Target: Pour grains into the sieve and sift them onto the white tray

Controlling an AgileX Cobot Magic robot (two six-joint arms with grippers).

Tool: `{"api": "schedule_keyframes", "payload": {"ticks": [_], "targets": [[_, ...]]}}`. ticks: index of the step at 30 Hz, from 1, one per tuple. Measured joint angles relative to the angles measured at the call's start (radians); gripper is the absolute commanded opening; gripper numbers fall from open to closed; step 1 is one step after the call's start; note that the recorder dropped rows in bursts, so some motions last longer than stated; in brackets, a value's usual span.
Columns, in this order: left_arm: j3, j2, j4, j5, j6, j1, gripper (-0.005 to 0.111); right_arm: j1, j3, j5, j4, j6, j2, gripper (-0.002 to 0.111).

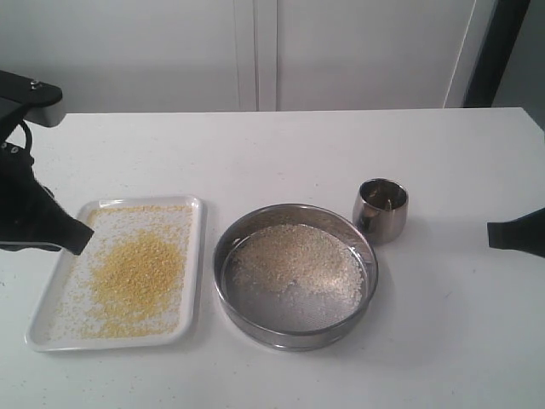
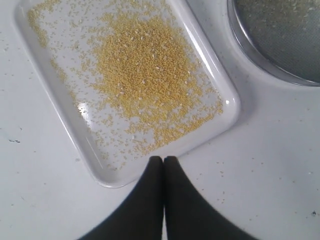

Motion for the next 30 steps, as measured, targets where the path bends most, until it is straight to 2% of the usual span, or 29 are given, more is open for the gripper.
{"api": "schedule_keyframes", "payload": {"ticks": [7,11,13,17,19,26,30], "targets": [[0.002,-0.017,-0.003,-0.018,0.0,0.0,0.0,0.0,0.0,0.0,0.0,0.0,0.0,0.0],[0.027,-0.136,0.028,-0.117,0.067,0.011,0.0,0.0,0.0,0.0,0.0,0.0,0.0,0.0],[0.07,-0.204,0.028,-0.17,0.087,0.062,0.0,0.0,0.0,0.0,0.0,0.0,0.0,0.0],[0.188,-0.358,0.026,-0.195,0.094,0.225,0.0,0.0,0.0,0.0,0.0,0.0,0.0,0.0],[0.237,-0.433,0.026,-0.21,0.096,0.271,0.0,0.0,0.0,0.0,0.0,0.0,0.0,0.0],[0.393,-0.635,0.026,-0.311,0.1,0.355,0.0,0.0,0.0,0.0,0.0,0.0,0.0,0.0],[0.485,-0.76,0.026,-0.321,0.106,0.408,0.0,0.0,0.0,0.0,0.0,0.0,0.0,0.0]]}}
